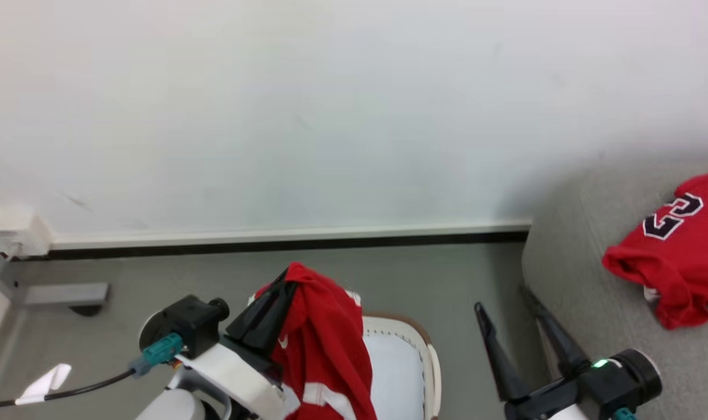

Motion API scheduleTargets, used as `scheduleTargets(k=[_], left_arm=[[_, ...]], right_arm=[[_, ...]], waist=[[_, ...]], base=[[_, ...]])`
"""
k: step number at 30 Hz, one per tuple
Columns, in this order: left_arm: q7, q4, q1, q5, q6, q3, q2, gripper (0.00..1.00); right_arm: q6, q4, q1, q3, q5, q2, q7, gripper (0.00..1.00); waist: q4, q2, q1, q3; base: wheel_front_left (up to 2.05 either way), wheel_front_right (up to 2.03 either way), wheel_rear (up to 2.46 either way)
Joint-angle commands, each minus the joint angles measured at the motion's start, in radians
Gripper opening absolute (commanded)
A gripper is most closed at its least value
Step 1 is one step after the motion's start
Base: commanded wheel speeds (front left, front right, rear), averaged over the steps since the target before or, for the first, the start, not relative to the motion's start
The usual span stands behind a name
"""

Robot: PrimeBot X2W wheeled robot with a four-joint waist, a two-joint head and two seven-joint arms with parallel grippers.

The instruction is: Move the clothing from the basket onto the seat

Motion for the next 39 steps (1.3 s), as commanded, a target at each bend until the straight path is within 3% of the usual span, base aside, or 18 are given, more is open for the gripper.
scheduleTargets(k=[1,17,29,30,31,36,37,38,39], left_arm=[[0.005,-0.013,0.022,-0.008,0.004,0.000,0.008,0.00],[0.122,-0.267,0.078,-0.013,0.039,-0.058,0.022,0.00],[0.176,-0.394,0.091,-0.011,0.010,-0.141,0.011,0.00],[0.180,-0.402,0.092,-0.012,0.011,-0.144,0.012,0.00],[0.183,-0.407,0.092,-0.012,0.013,-0.147,0.013,0.00],[0.179,-0.397,0.101,-0.003,0.032,-0.136,0.025,0.00],[0.170,-0.391,0.103,0.001,0.037,-0.131,0.027,0.17],[0.164,-0.383,0.105,0.007,0.044,-0.126,0.030,0.45],[0.158,-0.376,0.109,0.006,0.046,-0.124,0.031,0.82]], right_arm=[[-0.003,-0.005,0.009,0.009,0.014,-0.002,0.001,1.00],[-0.003,0.071,-0.139,0.382,0.056,-0.003,0.001,1.00],[-0.003,0.245,-0.221,0.423,0.070,-0.003,0.001,1.00],[-0.003,0.270,-0.219,0.441,0.084,-0.003,0.001,0.35],[-0.003,0.288,-0.223,0.453,0.093,-0.002,0.002,0.00],[-0.003,0.330,-0.244,0.457,0.158,-0.003,0.002,0.00],[-0.003,0.334,-0.247,0.450,0.164,-0.003,0.002,0.00],[-0.003,0.336,-0.250,0.441,0.167,-0.003,0.001,0.00],[-0.003,0.336,-0.252,0.430,0.172,-0.003,0.001,0.00]], waist=[[0.029,-0.0002,0.0005,-0.040],[0.057,-0.0002,0.0005,-0.095],[0.061,-0.0002,0.0005,-0.115],[0.063,-0.0002,0.0005,-0.116],[0.065,-0.0002,0.0005,-0.117],[0.065,-0.0002,0.0005,-0.113],[0.064,-0.0002,0.0005,-0.111],[0.062,-0.0002,0.0005,-0.109],[0.059,-0.0002,0.0005,-0.105]], base=[[0.00,0.00,0.00],[0.00,0.00,0.00],[0.00,0.00,0.00],[0.00,0.00,0.00],[0.00,0.00,0.00],[0.00,0.00,0.00],[0.00,0.00,0.00],[0.00,0.00,0.00],[0.00,0.00,0.00]])
